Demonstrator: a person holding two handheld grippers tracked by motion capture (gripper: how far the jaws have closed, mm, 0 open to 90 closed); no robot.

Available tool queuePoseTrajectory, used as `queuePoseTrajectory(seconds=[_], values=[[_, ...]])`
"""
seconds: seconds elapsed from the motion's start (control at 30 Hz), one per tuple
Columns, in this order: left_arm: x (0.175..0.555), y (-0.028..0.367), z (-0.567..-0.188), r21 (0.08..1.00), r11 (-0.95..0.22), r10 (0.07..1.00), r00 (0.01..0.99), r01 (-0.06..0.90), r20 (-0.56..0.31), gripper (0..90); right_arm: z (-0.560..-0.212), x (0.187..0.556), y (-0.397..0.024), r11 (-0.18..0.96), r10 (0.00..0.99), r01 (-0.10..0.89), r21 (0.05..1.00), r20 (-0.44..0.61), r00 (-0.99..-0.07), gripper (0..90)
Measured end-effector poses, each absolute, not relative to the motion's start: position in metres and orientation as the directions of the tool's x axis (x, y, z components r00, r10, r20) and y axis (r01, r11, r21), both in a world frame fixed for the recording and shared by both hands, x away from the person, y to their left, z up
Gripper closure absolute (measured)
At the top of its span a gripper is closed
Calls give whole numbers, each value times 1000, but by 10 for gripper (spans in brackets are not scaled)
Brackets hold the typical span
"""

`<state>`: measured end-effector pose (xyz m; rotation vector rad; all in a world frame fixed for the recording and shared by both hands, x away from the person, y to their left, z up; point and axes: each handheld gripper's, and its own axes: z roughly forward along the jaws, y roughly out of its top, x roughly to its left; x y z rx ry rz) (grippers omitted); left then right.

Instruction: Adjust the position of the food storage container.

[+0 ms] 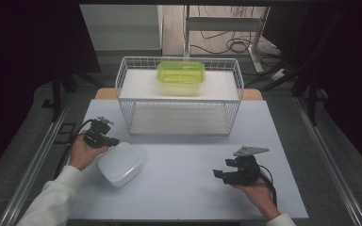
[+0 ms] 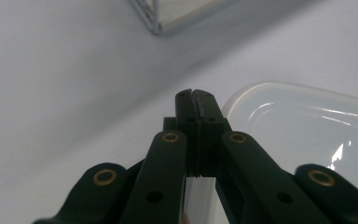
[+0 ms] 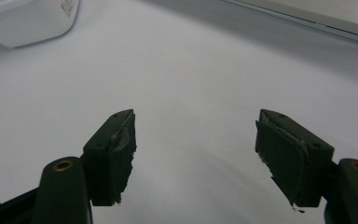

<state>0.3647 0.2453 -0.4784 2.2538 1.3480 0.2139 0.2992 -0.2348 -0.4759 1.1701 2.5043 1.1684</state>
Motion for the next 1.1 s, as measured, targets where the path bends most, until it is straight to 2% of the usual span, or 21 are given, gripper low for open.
queuePoseTrajectory(seconds=[0.1, 0.33, 0.57, 0.87, 1.1], values=[[366, 237, -478, 492, -403, 849, 516, 772, -115, 896, -475, 299, -234, 373, 689, 602, 706, 224, -689, 284], [365, 225, -478, 497, -417, 836, 536, 761, -120, 897, -476, 300, -234, 381, 692, 601, 703, 214, -689, 284], [358, 236, -468, 532, -391, 849, 518, 751, -107, 896, -476, 299, -234, 385, 691, 598, 703, 210, -692, 284], [309, 283, -453, 574, -249, 892, 415, 780, -178, 896, -476, 299, -237, 381, 699, 602, 702, 207, -684, 284], [266, 305, -465, 538, -173, 917, 334, 825, -219, 895, -474, 300, -235, 386, 697, 600, 701, 204, -687, 284]])
